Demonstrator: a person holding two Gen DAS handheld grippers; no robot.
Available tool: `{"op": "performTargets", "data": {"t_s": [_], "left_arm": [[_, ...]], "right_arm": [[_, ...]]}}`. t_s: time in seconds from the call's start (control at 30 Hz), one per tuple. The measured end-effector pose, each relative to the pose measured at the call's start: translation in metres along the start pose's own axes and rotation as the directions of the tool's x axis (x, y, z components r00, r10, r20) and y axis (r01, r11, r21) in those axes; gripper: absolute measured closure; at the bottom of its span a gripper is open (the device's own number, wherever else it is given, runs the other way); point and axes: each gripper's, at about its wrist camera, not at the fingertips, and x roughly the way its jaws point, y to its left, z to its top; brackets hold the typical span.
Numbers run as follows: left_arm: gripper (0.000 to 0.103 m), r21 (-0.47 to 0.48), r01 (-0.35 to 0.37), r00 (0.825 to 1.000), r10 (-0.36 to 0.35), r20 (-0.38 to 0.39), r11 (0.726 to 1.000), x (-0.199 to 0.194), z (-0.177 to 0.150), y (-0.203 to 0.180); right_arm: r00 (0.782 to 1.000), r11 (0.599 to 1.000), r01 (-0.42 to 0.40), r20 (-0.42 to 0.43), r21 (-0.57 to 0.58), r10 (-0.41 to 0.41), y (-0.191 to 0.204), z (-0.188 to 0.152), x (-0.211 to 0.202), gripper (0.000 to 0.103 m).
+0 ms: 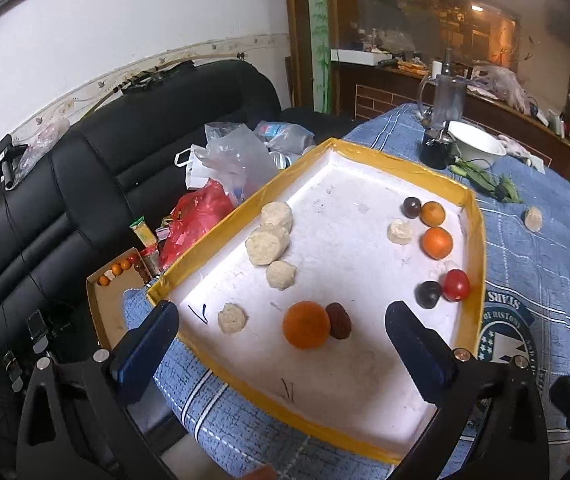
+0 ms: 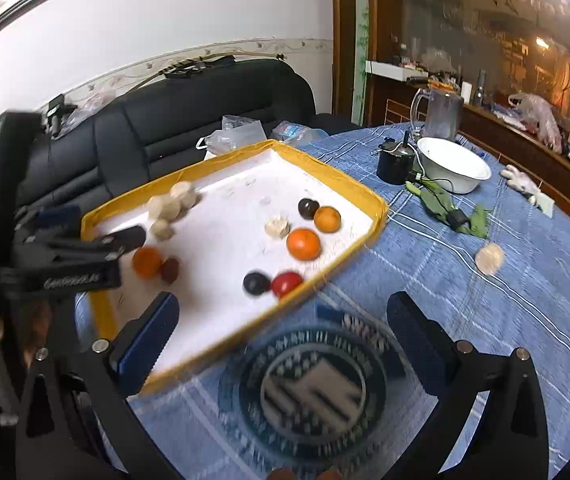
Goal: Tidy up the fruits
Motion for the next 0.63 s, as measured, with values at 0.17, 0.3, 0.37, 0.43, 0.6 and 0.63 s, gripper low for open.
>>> {"op": "performTargets", "data": {"t_s": [0.17,0.3,0.37,0.43,0.6,0.63], "left_arm": [[0.0,0.016,0.016,1.0,-0.016,0.017,1.0,-0.009,-0.002,-0.003],[0.0,0.016,0.027,1.0,-0.028,0.012,0.999,-0.01,-0.004,-0.005],[0.0,0.016,0.029,0.999,-0.029,0.015,0.999,-0.01,-0.004,-0.005],[0.0,0.015,0.036,0.999,-0.036,0.011,0.999,-0.009,-0.004,-0.004],[0.0,0.019,0.055,0.998,-0.055,0.013,0.998,-0.007,-0.001,-0.005],[0.0,0.021,0.054,0.998,-0.054,0.015,0.998,-0.007,-0.001,-0.006]], "right_arm": [[1.0,1.0,0.016,0.017,-0.017,-0.016,0.007,-0.018,-0.024,0.0],[0.999,1.0,0.027,0.028,-0.016,-0.026,0.009,-0.023,-0.033,0.0],[0.999,0.999,0.035,0.031,-0.018,-0.034,0.011,-0.023,-0.035,0.0],[0.999,0.999,0.036,0.032,-0.021,-0.035,0.012,-0.023,-0.035,0.0],[0.998,0.999,0.046,0.034,-0.026,-0.045,0.015,-0.021,-0.035,0.0],[0.998,0.999,0.046,0.035,-0.026,-0.045,0.016,-0.02,-0.036,0.0]]}}
